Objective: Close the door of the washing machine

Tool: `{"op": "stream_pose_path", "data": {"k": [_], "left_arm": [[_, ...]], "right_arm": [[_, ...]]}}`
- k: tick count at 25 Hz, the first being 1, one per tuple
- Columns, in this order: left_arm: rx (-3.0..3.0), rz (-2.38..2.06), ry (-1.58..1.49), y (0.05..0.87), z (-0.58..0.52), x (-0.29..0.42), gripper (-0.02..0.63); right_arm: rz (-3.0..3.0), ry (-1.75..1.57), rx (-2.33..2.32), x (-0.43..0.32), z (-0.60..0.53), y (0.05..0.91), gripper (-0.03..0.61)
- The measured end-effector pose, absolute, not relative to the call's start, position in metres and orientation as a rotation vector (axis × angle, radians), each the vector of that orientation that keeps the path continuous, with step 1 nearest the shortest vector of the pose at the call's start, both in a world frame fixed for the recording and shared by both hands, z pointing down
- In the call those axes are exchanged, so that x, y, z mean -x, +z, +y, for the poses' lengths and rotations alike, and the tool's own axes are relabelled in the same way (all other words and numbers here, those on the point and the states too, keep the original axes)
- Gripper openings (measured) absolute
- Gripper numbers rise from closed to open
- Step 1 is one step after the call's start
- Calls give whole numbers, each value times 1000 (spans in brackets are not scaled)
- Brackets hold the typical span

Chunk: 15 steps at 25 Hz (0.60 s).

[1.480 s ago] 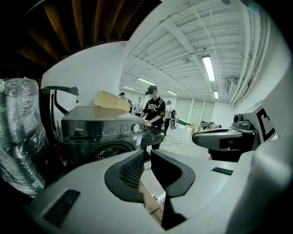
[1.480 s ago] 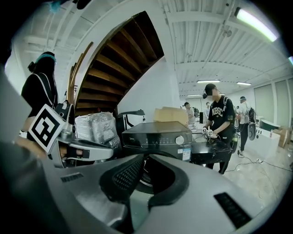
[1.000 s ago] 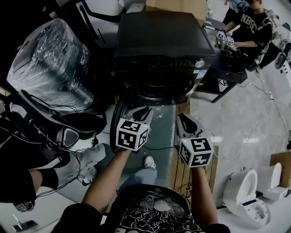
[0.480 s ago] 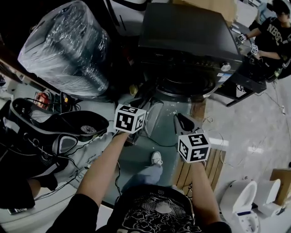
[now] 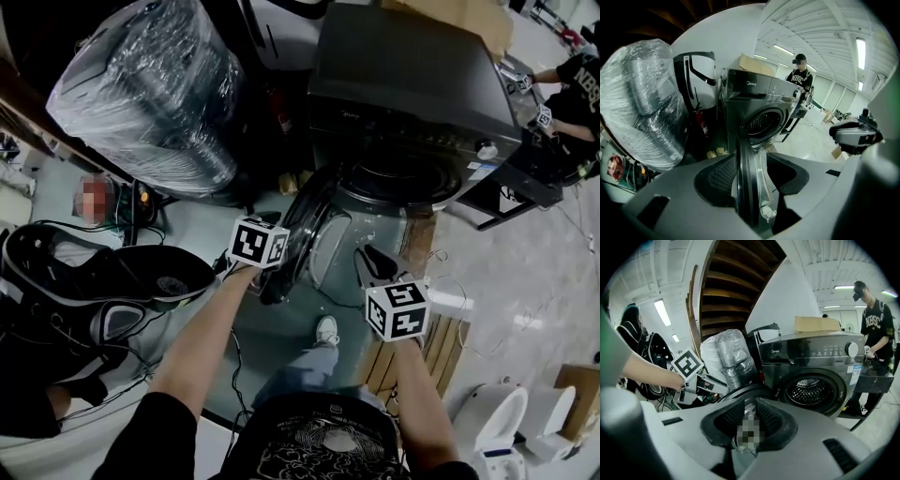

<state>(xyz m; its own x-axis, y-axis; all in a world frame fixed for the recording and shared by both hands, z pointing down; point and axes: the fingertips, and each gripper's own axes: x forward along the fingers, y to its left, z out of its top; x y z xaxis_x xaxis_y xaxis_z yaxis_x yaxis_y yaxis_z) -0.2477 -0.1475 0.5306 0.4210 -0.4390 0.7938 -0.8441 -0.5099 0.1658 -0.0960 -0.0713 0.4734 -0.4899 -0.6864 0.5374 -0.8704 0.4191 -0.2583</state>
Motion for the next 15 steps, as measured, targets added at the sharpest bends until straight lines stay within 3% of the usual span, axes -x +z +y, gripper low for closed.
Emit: {"op": "stream_pose_path", "data": {"k": [4,11,15], "left_arm": [[-2074,-1034,975,549,-141,258,233],[-2025,-954,987,570,-137,260,236],[-2012,-987,1012,575,-141,264,157]], "right_arm": [[-2315,765,-1304,101,-67,488,95],[-2280,811,-1269,107,-57,513,97],[-2265,828,-1259,107,-54,521,96]]}}
